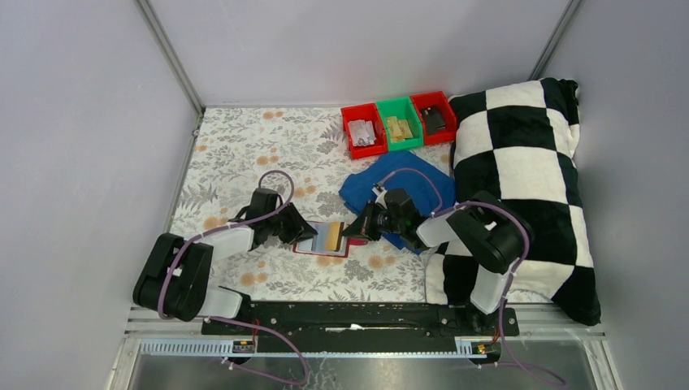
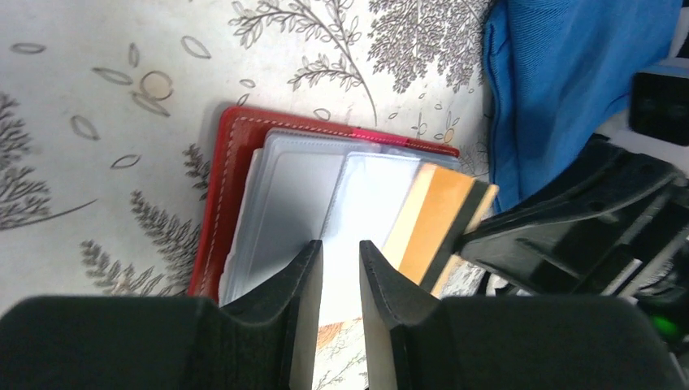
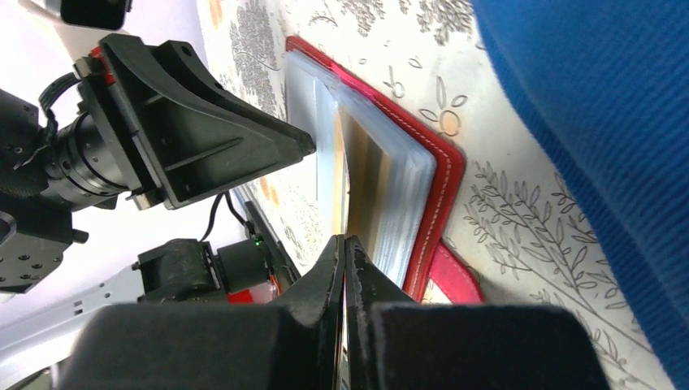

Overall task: Take the credit cards out of the card holder
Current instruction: Remove the credit card from the card holder, then place the credit card in the storage box.

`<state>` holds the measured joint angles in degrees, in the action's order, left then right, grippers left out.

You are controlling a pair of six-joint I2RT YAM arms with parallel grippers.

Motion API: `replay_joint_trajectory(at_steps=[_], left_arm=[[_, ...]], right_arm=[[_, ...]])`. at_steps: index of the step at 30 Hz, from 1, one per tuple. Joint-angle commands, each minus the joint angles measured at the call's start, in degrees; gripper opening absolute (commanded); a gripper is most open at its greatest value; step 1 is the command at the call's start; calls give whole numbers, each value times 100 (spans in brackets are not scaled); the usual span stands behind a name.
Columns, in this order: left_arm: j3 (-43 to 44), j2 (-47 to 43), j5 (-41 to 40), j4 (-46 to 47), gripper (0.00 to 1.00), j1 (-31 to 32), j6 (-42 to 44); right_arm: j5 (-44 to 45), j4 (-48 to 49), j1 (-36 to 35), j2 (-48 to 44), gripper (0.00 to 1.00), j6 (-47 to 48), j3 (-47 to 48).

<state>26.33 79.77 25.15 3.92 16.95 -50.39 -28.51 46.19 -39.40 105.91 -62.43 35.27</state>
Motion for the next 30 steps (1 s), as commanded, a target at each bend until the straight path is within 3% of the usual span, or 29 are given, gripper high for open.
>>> replay_joint_trajectory(at_steps=[1,20,25,30], left_arm=[[146,-324,-445,-950,29,-112,488],[992,-939,-291,-1769,31,-625,948],[1184,-1176,-295,-2098,32,-708,1030],[1476,-1480,-306,-2544,34,-728,1174]], right_arm=[[256,-1074,97,-645,0,887,253],[-17,-3336,245,-1677,0,2442,1301],[262,-4717,638,-1836,0,3046,2285],[1377,-6255,1085,-1688,0,4047,3665]])
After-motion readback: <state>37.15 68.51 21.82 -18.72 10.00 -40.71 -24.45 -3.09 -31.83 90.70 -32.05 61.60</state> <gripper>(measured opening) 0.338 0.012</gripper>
